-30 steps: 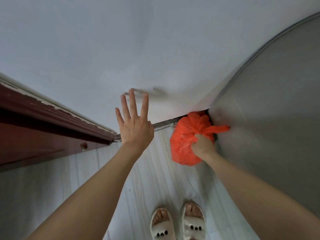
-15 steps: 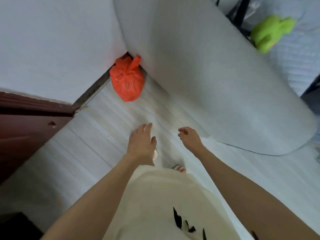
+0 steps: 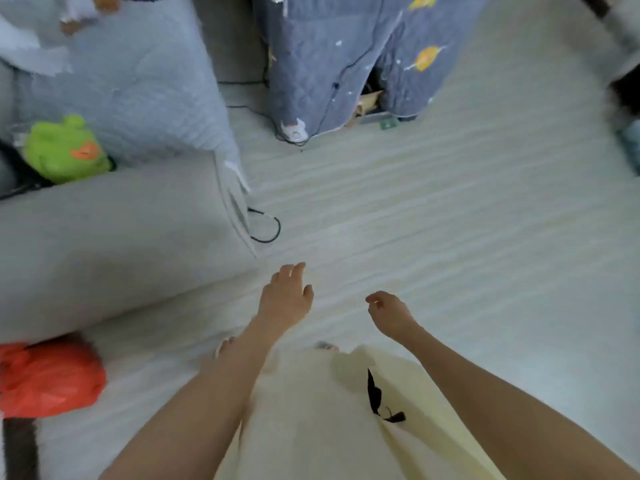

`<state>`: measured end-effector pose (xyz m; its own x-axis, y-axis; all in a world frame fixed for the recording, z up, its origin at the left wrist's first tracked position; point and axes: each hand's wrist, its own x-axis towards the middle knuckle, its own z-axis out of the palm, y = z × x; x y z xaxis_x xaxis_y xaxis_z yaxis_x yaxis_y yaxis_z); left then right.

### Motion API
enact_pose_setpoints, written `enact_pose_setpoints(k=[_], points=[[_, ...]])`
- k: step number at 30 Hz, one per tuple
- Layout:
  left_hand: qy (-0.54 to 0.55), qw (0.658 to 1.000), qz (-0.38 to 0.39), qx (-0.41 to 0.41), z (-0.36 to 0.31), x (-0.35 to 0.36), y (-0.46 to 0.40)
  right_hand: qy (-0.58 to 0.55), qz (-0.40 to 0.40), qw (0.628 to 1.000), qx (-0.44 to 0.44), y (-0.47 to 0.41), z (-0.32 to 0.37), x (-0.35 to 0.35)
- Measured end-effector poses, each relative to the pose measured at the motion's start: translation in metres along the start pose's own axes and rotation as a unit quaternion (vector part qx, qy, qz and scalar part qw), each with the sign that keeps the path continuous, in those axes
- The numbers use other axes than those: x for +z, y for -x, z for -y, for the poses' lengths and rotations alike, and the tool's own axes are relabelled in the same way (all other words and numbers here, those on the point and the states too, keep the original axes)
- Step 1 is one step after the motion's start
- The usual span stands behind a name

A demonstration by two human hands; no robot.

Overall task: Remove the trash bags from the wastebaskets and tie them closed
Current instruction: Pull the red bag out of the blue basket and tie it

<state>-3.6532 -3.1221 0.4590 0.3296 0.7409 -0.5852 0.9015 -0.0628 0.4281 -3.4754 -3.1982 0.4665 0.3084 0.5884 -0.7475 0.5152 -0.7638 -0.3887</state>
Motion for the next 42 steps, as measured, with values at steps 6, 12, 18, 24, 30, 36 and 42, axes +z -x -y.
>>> enact_pose_setpoints(k=[6,12,18,24,30,36,42], points=[[-0.093,0.983,0.069,0.145,-0.175,0.02,-0.078,-0.153,-0.101,0.976,0.118,-0.03,-0.1,-0.121],[-0.145,0.962,0.098,0.208,-0.297,0.016,-0.186,-0.249,-0.149,0.942,0.172,-0.11,-0.127,-0.225],[-0.17,0.95,0.115,0.235,-0.421,-0.028,-0.334,-0.297,-0.179,0.917,0.198,-0.214,-0.106,-0.374],[-0.185,0.938,0.115,0.27,-0.561,-0.081,-0.446,-0.32,-0.215,0.904,0.186,-0.288,-0.085,-0.527],[-0.21,0.923,0.104,0.305,-0.697,-0.103,-0.562,-0.329,-0.247,0.894,0.179,-0.381,-0.087,-0.672],[-0.201,0.932,0.081,0.291,-0.855,-0.128,-0.694,-0.334,-0.256,0.893,0.159,-0.506,-0.095,-0.844],[-0.151,0.949,0.042,0.273,-0.997,-0.19,-0.806,-0.268,-0.249,0.923,0.117,-0.612,-0.055,-1.022]])
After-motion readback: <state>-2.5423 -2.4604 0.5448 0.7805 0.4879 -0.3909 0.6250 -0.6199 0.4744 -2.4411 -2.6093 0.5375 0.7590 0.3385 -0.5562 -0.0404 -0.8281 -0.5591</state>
